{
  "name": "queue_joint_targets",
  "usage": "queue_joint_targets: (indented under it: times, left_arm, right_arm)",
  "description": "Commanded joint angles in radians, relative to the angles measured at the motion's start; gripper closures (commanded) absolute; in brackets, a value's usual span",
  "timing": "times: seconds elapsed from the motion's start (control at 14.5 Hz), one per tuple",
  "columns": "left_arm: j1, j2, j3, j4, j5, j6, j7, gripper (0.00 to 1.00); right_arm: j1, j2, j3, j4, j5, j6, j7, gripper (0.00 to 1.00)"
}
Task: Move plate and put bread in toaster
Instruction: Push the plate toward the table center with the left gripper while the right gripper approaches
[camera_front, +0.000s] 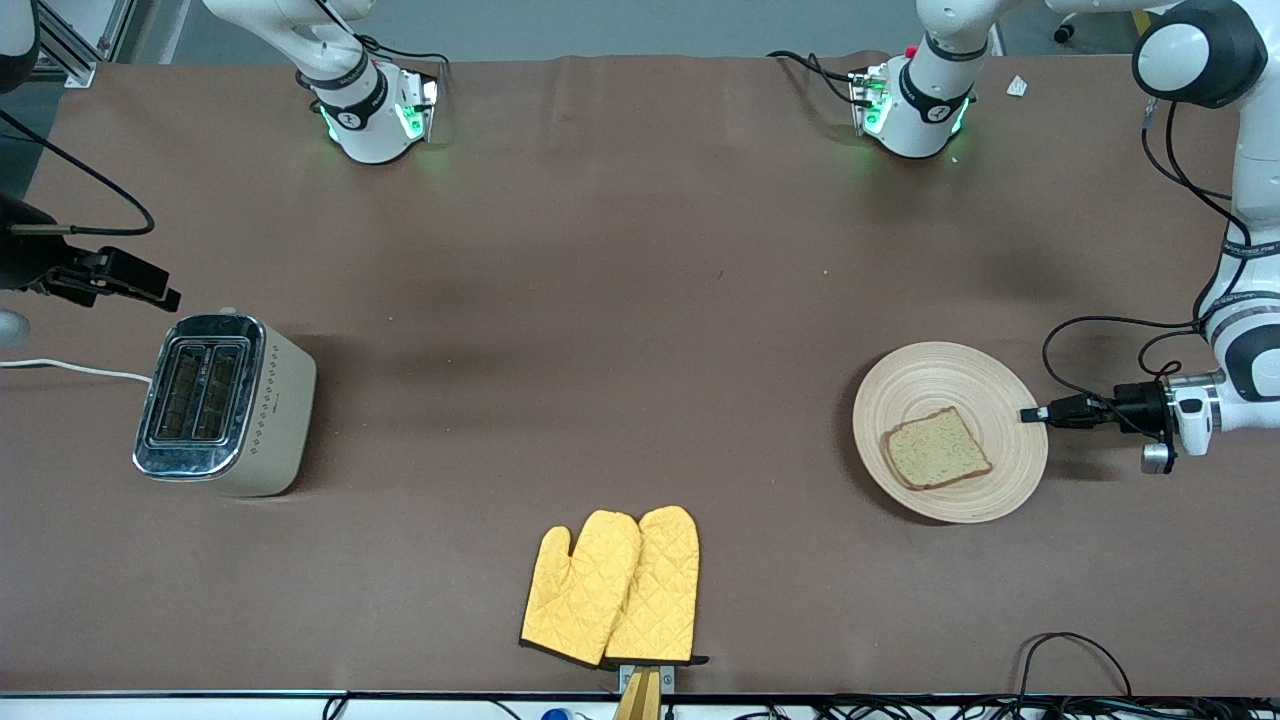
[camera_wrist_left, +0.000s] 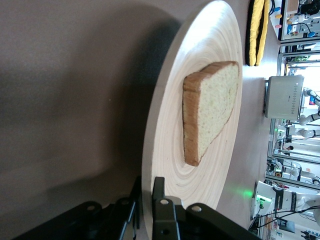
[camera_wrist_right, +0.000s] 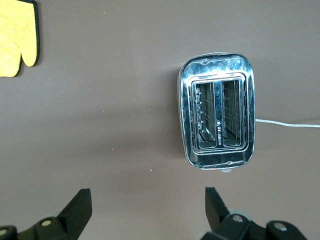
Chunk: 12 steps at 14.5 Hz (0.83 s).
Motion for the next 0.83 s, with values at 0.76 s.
queue_joint_targets:
  times: [0.76]
  left_arm:
    - [-0.074,-0.041,-0.280,0.043,0.005,0.030,-0.265,1.00]
  right_arm:
    - [0.074,0.059,0.005,-0.118,0.044,0.138,0.052,0.00]
